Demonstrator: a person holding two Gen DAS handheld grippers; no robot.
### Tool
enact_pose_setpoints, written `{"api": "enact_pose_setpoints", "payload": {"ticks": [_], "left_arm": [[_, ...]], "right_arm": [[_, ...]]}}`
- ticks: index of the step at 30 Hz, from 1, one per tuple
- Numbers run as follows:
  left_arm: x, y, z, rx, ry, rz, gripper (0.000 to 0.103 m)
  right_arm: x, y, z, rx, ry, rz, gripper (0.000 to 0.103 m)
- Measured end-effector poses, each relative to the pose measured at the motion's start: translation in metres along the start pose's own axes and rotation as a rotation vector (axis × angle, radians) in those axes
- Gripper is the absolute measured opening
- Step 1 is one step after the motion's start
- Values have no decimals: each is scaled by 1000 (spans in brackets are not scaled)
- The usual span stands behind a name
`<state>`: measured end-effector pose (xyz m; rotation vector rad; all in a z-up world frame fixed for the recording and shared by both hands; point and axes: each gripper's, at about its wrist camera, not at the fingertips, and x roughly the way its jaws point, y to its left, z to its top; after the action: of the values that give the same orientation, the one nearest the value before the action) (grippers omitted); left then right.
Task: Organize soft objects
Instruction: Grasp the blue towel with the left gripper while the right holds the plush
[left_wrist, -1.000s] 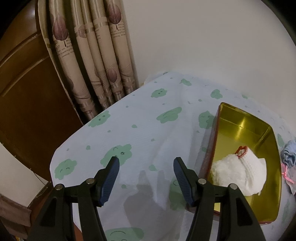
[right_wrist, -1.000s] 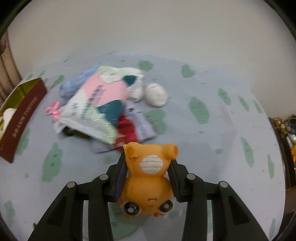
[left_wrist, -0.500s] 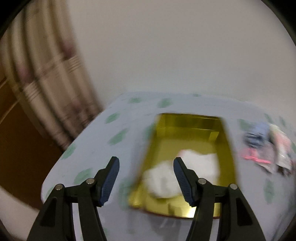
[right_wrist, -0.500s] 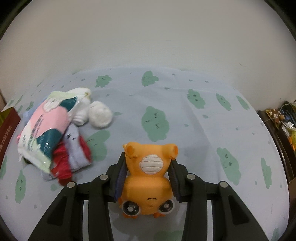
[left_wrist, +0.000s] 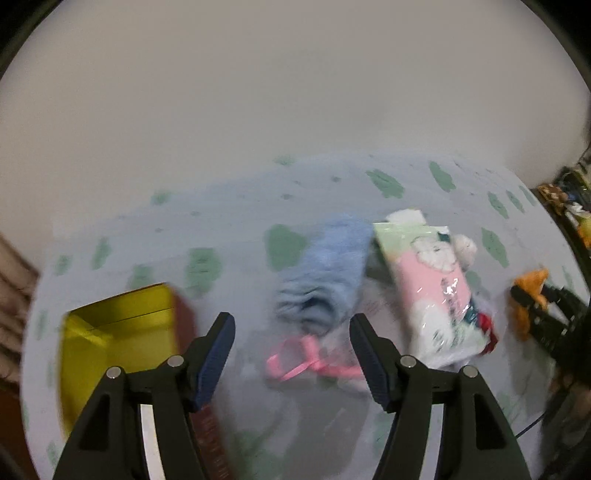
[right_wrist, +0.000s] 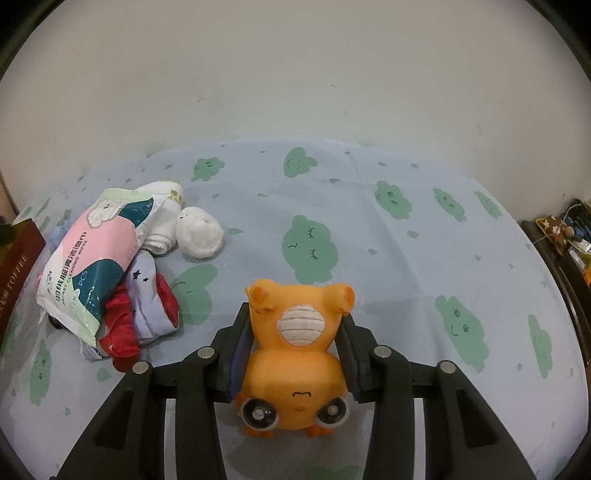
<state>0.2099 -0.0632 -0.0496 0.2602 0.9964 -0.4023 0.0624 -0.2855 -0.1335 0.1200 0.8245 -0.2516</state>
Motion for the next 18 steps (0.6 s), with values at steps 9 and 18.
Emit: {"api": "enact_pose_setpoints", "payload": {"ticks": [9,18], "left_arm": [[62,-20,29,58,123,-92,66],[110,-6,46,-23,198,-79,66]], "right_arm": [[2,-2,1,7,7,18,40],[4,-2,1,11,15,28,41]]}}
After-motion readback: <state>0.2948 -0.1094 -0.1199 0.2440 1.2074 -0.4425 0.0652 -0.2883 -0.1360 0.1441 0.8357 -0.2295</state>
